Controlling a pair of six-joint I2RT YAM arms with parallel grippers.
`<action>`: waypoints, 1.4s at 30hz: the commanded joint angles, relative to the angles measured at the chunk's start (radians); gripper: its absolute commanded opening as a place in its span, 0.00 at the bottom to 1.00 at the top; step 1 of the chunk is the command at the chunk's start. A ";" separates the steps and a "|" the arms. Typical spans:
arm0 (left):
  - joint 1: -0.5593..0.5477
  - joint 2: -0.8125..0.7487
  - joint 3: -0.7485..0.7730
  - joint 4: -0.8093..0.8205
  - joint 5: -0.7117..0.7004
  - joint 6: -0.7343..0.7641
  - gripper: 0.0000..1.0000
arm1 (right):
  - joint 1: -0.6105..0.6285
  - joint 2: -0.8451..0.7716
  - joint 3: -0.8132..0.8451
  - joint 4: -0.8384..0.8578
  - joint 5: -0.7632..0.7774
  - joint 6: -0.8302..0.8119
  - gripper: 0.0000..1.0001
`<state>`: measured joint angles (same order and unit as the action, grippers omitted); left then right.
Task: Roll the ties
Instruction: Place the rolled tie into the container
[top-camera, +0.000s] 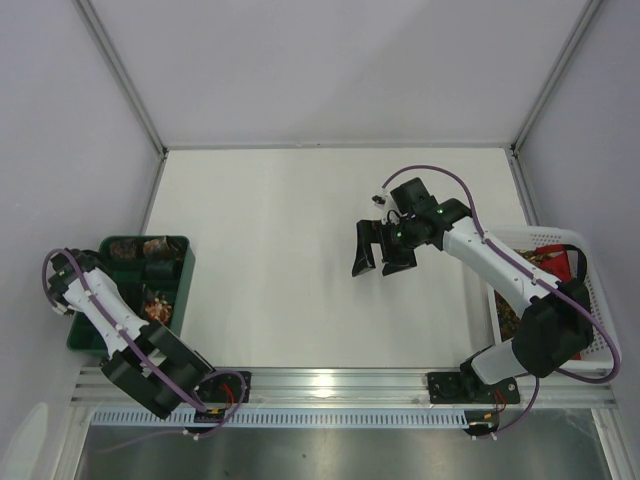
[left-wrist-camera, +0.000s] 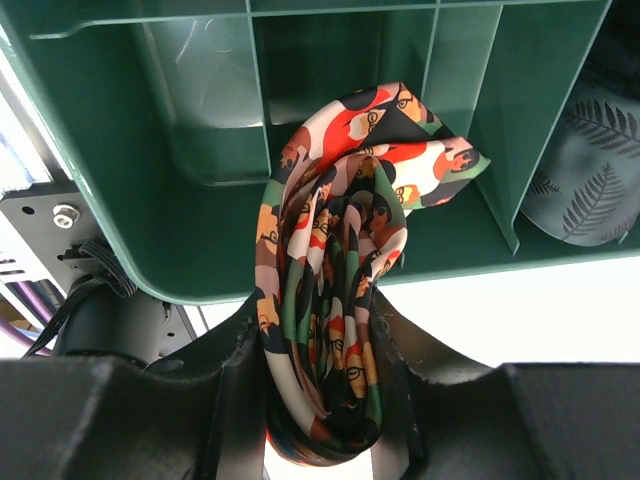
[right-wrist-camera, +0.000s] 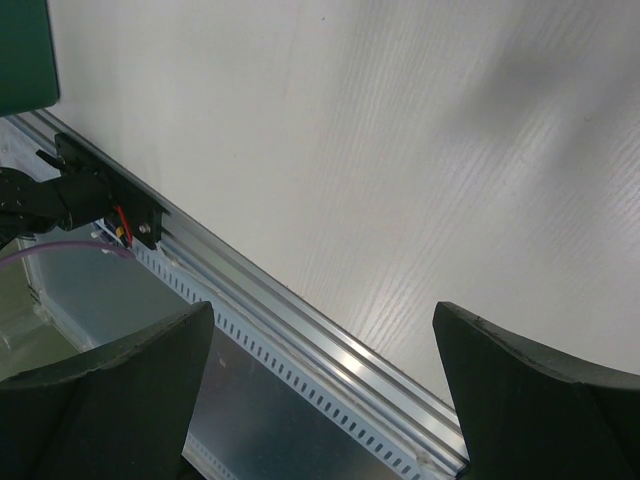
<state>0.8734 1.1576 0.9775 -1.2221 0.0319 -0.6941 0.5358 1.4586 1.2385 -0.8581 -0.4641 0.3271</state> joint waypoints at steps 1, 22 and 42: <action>0.013 0.002 -0.007 -0.002 -0.029 -0.036 0.00 | 0.004 -0.027 0.047 -0.005 0.005 -0.017 1.00; 0.012 0.103 -0.039 0.027 -0.116 -0.100 0.00 | -0.017 -0.018 0.042 -0.004 -0.002 -0.016 1.00; 0.003 0.228 -0.040 0.108 -0.193 -0.116 0.05 | -0.036 -0.017 0.030 0.005 -0.016 -0.013 1.00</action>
<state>0.8726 1.3354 0.9531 -1.1748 -0.0269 -0.8131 0.5041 1.4586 1.2388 -0.8589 -0.4614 0.3202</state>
